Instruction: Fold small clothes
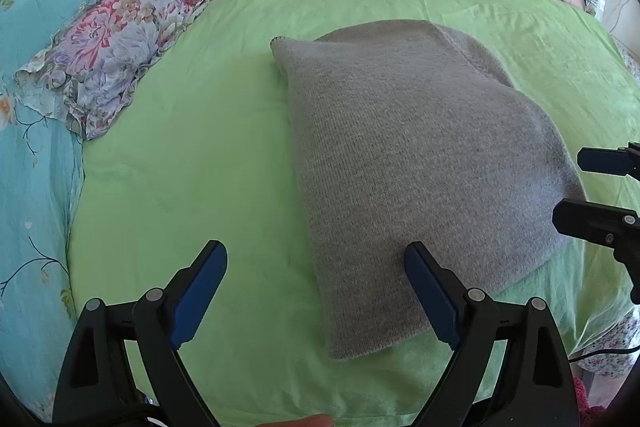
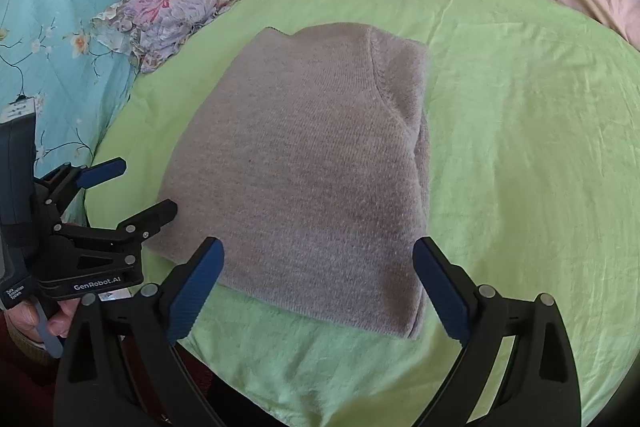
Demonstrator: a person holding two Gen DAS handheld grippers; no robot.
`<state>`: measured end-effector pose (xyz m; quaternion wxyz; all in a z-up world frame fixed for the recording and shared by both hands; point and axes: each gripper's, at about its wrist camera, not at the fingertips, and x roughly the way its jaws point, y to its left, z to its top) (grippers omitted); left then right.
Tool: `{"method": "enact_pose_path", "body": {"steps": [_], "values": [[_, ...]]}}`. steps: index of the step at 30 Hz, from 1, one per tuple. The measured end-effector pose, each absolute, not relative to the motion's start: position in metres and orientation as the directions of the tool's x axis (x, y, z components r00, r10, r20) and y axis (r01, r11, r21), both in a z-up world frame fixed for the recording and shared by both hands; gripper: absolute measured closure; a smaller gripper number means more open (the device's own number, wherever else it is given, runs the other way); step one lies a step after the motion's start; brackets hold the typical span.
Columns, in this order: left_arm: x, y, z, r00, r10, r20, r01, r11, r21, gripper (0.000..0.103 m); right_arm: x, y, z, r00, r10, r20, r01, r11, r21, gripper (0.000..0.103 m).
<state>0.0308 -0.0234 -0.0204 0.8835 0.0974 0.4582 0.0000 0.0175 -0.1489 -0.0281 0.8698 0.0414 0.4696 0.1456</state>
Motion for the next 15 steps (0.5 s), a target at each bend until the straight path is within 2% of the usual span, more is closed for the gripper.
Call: {"method": "enact_pose_path", "body": {"steps": [15], "values": [[0.045,-0.022,-0.014,0.588,0.098,-0.803,0.076,0.982,0.175,0.009,0.038,-0.136,-0.025,0.486,0.288,-0.825,-0.259,0.949,0.179,0.007]]}}
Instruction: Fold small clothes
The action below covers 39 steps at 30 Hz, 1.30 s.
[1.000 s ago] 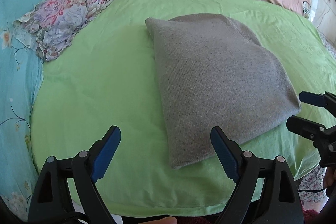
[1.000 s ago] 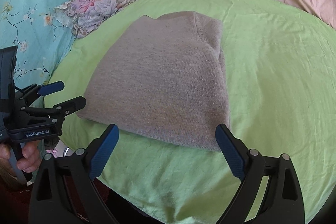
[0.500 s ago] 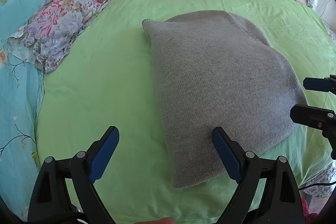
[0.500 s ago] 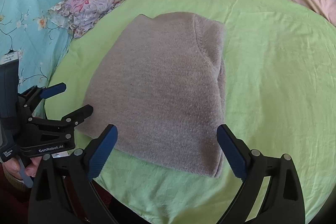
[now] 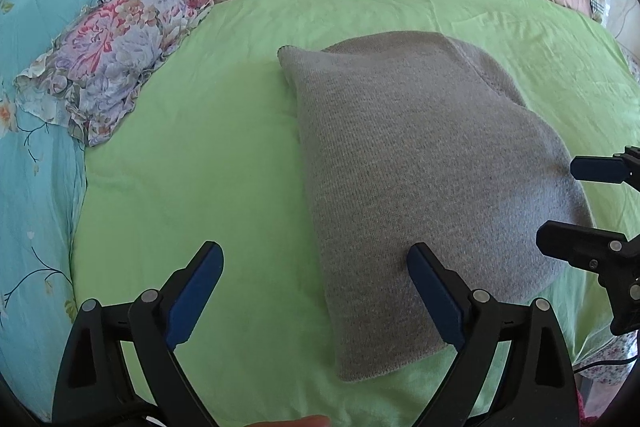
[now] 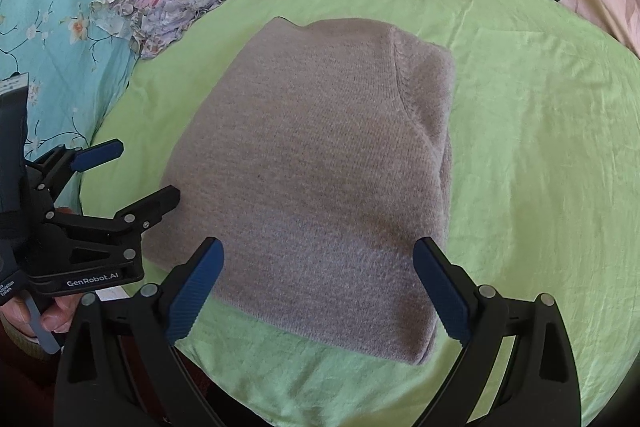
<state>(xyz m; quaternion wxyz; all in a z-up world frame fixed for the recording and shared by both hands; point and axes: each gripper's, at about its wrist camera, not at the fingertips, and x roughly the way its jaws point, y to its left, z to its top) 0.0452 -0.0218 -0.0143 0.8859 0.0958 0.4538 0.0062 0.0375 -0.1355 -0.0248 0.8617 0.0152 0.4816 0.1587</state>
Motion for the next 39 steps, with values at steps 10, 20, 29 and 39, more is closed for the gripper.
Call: {"method": "enact_pose_path", "body": {"steps": [10,20,29,39], "values": [[0.0493,-0.0201,-0.0159,0.584,0.087,-0.807,0.073,0.985,0.159,0.008,0.044,-0.1307,-0.0258,0.475,0.295,-0.829,-0.274,0.945,0.179,0.007],[0.0483,-0.0225,-0.0163,0.589,0.097,-0.803,0.074,0.982,0.172,0.007,0.0428,-0.1299,-0.0259,0.476,0.292,-0.829,-0.267,0.947,0.18,0.007],[0.0462,-0.0225,-0.0152,0.593,0.097,-0.799,0.074,0.982,0.174,0.007,0.0428,-0.1304,-0.0256,0.475,0.292,-0.83,-0.268,0.947,0.18,0.007],[0.0445,-0.0224,-0.0139,0.6,0.103,-0.793,0.079,0.979,0.186,0.007,0.0421,-0.1272,-0.0253,0.48,0.284,-0.83,-0.271,0.948,0.167,0.007]]}}
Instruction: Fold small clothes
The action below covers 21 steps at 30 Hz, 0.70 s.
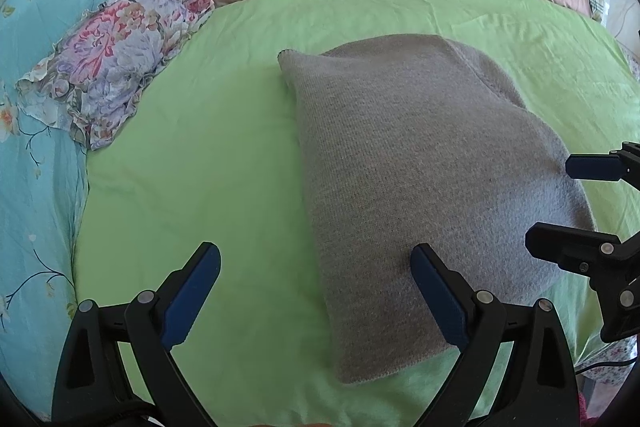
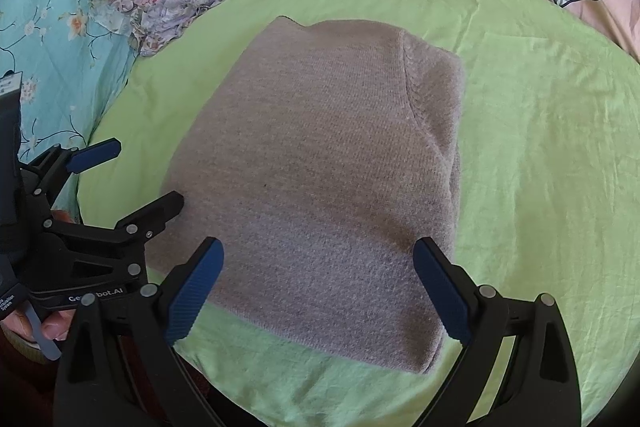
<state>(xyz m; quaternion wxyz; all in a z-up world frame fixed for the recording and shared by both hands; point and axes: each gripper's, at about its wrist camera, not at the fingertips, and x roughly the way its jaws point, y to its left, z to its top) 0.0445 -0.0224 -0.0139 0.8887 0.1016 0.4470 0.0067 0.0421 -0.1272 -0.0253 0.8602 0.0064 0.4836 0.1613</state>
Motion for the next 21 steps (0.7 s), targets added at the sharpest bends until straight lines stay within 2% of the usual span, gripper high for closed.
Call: {"method": "enact_pose_path", "body": {"steps": [21], "values": [[0.043,-0.0253,-0.0108,0.606,0.104,-0.788,0.088,0.976,0.197,0.006,0.0418,-0.1324,-0.0248,0.484,0.287,-0.827,-0.264,0.948,0.175,0.007]]}}
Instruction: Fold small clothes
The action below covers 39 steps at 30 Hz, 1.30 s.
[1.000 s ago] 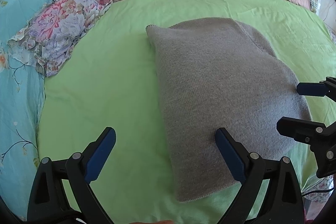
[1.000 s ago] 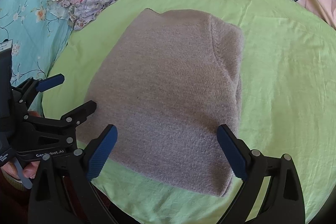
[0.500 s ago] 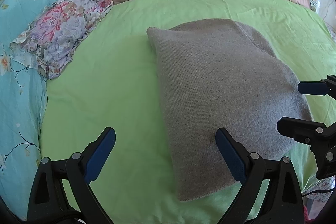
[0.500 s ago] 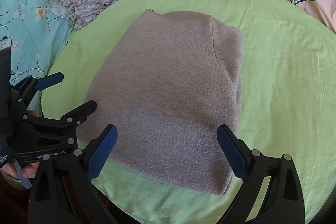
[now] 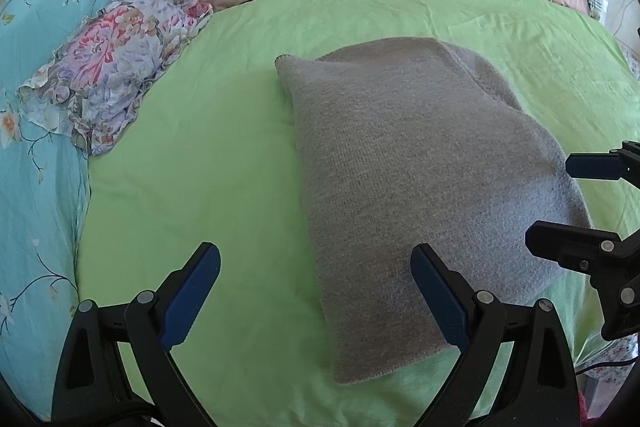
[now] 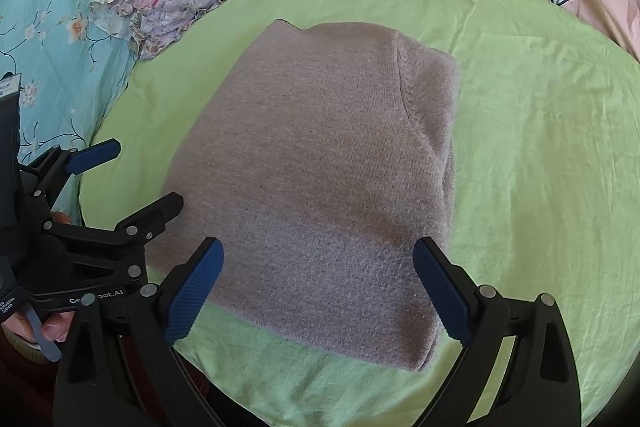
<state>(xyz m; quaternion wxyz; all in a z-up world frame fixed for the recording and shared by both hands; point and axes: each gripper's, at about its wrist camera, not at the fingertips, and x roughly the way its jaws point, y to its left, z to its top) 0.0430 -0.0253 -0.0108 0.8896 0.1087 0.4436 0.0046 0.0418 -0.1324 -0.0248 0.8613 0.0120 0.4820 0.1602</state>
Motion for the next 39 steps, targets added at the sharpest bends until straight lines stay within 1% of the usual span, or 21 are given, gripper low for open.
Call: {"method": "enact_pose_path", "body": {"steps": [39], "values": [[0.0411,-0.023,-0.0069,0.613,0.099,-0.784,0.083,0.979,0.188,0.006,0.0365,-0.1329,-0.0151,0.511,0.293,-0.808,-0.253,0.95,0.185,0.007]]}}
